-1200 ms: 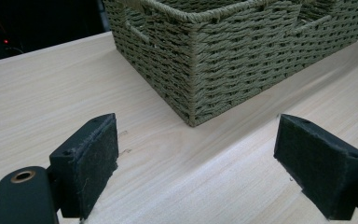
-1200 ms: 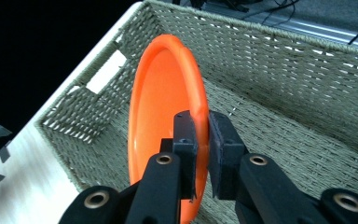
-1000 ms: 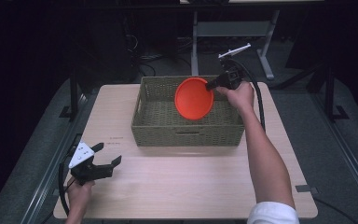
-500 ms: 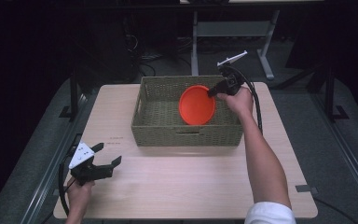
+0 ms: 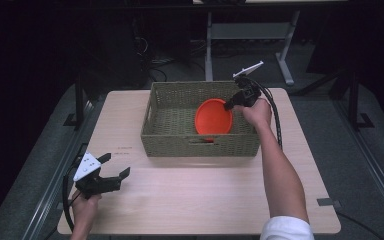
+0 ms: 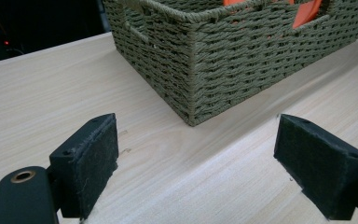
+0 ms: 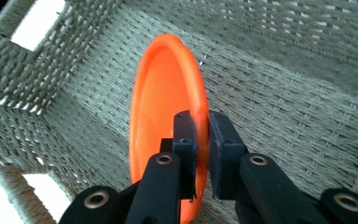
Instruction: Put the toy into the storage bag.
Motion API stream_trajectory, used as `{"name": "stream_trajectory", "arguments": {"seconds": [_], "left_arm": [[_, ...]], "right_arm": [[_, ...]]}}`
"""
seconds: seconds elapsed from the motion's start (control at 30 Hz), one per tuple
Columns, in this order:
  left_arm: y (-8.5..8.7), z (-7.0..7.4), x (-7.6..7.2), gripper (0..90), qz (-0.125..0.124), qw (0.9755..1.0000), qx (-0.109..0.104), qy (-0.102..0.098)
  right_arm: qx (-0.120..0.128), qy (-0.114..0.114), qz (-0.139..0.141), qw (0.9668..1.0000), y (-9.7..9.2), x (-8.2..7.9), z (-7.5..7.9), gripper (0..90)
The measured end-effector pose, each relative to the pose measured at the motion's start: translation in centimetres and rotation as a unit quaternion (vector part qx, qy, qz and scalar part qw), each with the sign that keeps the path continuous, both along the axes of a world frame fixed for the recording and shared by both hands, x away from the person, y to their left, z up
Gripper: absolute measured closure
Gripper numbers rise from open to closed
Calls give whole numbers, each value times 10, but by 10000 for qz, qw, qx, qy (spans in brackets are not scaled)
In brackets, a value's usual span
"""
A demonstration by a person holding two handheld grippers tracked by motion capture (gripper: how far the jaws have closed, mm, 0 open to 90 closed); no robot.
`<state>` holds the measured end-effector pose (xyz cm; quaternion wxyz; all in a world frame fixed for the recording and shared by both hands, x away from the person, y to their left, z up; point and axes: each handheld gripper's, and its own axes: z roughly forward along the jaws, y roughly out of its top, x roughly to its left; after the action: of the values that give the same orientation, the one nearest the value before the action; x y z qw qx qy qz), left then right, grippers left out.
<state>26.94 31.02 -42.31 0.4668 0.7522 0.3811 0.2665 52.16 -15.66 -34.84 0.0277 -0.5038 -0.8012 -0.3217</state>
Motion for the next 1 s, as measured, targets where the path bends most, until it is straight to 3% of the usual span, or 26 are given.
{"name": "stream_trajectory", "arguments": {"seconds": [0.17,0.3,0.53,0.73,0.8,1.0], "left_arm": [[0,0,0,131,0,10000,5,-1],[0,0,0,131,-10,10000,23,24],[-1,0,0,131,6,10000,16,2],[0,0,0,131,-4,10000,2,-11],[0,0,-1,131,2,10000,11,-7],[0,0,-1,131,11,10000,9,-5]], "right_arm": [[-41,126,-100,9999,-6,0,-11,820],[-282,276,-103,9992,-7,1,-19,817],[-346,343,-167,9987,-7,2,-20,803],[-285,534,-132,9981,-10,3,-22,636],[-399,538,-106,9977,-10,3,-23,628],[-253,490,-207,9983,-14,2,-20,576]]}}
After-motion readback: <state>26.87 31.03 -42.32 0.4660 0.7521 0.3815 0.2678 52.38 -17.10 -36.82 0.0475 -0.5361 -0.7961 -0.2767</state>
